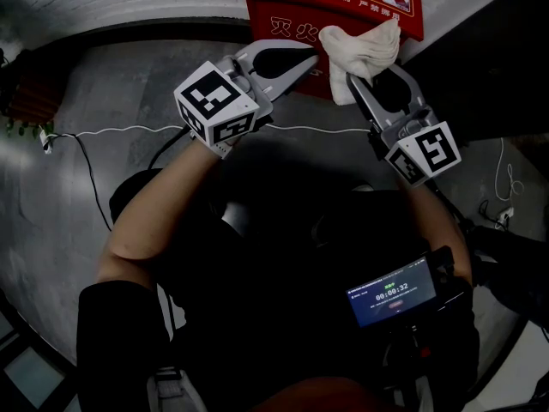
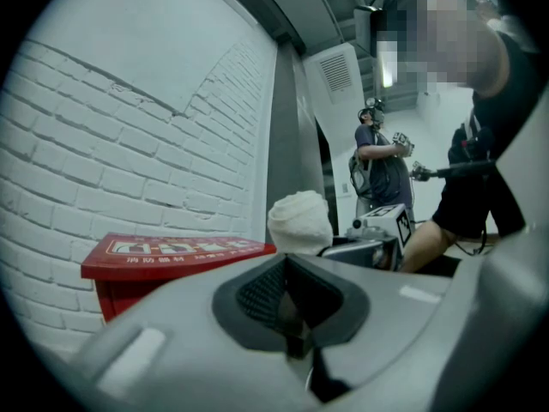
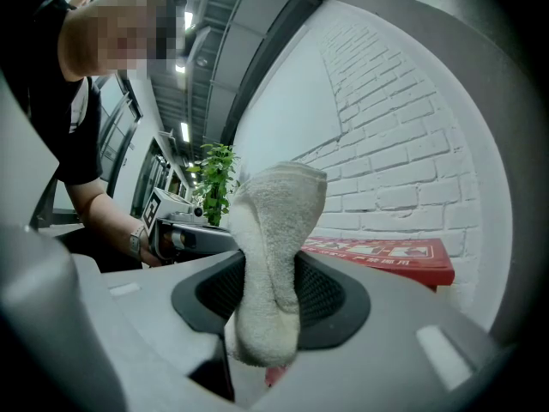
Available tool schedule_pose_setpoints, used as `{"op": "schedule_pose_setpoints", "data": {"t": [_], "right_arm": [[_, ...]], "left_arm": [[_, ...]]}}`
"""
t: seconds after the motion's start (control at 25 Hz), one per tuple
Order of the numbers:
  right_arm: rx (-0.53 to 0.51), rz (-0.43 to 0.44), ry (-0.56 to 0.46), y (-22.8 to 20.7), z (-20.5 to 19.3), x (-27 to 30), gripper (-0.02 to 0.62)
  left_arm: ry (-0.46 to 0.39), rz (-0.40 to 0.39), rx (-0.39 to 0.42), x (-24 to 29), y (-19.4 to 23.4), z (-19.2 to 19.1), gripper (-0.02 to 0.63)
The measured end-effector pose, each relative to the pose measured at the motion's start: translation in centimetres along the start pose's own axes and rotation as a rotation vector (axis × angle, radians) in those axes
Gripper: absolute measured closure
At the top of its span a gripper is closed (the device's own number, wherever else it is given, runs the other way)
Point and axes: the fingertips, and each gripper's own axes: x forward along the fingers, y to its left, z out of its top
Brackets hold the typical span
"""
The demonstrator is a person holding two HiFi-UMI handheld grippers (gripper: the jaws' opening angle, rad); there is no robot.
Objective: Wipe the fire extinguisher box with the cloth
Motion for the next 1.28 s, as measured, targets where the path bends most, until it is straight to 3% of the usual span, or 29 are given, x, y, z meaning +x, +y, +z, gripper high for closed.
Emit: {"op": "schedule_pose_setpoints", "data": {"t": [0.56, 0.76, 1.28], "right_arm": [[0.002, -0.006, -0.001, 0.1, 0.0, 0.0, 0.430], [0.062, -0.016, -0.006, -0.3, -0.1, -0.1, 0.426], [0.095, -0.043, 0.017, -1.1, -0.6, -0.4, 0.428]], "left_arm": [[-0.007, -0.003, 0.000, -0.2, 0.0, 0.1, 0.603], [-0.010, -0.003, 0.001, -0.4, -0.1, 0.1, 0.601], [-0.009, -0.002, 0.001, -0.4, -0.1, -0.1, 0.601]]}}
